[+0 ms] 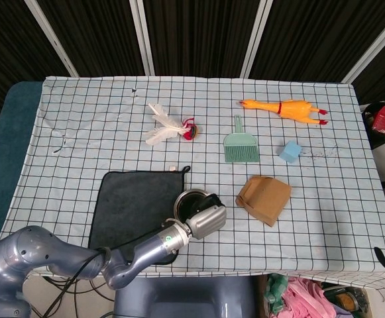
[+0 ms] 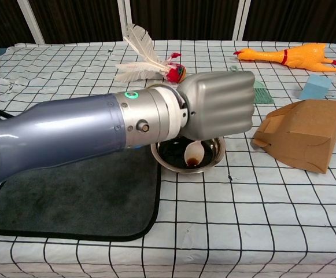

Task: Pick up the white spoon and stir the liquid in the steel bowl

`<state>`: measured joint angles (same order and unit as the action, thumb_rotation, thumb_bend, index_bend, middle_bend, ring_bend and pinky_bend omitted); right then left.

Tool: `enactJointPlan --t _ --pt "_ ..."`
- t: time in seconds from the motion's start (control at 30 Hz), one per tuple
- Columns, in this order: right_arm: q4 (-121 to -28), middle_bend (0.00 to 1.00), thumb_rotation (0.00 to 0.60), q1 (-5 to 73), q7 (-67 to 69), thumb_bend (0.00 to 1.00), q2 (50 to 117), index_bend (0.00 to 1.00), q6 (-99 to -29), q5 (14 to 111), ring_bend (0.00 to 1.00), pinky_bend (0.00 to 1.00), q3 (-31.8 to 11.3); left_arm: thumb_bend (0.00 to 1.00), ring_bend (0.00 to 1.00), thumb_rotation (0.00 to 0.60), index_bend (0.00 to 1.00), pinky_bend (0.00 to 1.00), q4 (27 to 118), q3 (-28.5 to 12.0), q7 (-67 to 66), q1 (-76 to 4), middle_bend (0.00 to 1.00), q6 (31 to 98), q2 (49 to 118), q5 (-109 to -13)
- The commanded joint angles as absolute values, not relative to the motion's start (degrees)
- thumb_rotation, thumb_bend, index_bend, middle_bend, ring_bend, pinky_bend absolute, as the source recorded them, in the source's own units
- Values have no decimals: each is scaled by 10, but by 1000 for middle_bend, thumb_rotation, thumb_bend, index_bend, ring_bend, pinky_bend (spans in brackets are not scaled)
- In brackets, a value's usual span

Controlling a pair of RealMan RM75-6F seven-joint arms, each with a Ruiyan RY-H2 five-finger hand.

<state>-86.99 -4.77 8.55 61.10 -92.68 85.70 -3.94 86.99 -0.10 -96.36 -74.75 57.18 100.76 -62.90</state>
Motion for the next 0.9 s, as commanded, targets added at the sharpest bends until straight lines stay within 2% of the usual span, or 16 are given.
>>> enactJointPlan --t 0.03,0.43,0.9 --pt "-870 95 600 -47 84 212 612 0 -926 857 139 255 -39 511 1000 600 744 944 886 4 -962 -739 1000 581 993 -627" --pt "-871 95 600 -47 83 212 613 0 -923 855 139 255 -39 511 1000 600 743 944 892 17 -949 -734 1000 567 973 -617" --pt "-869 95 600 -48 89 213 611 0 -925 854 139 255 -40 511 1000 600 743 944 831 8 -953 -753 1000 542 995 -614"
